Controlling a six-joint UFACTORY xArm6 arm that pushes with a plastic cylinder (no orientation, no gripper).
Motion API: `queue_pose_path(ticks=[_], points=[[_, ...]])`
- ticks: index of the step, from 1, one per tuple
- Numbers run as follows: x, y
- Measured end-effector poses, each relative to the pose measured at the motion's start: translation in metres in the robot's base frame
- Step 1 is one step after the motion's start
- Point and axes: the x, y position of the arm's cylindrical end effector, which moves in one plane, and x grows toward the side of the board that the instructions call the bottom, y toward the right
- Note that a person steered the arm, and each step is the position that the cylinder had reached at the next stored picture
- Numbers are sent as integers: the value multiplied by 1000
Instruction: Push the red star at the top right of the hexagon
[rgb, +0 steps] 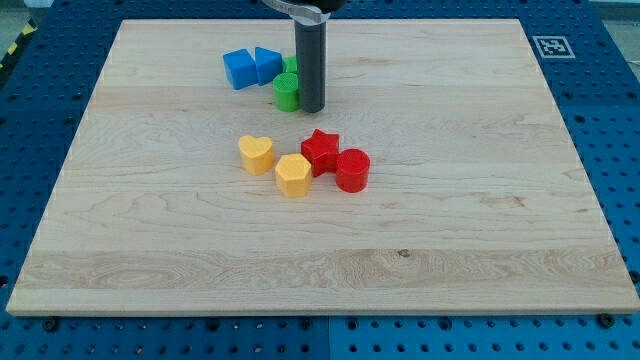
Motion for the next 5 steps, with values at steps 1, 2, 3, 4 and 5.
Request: queue_pose_path(ticks=[1,2,3,4,5], points=[[0,-10],[4,-10],[22,-10],[49,-9],[66,-9]])
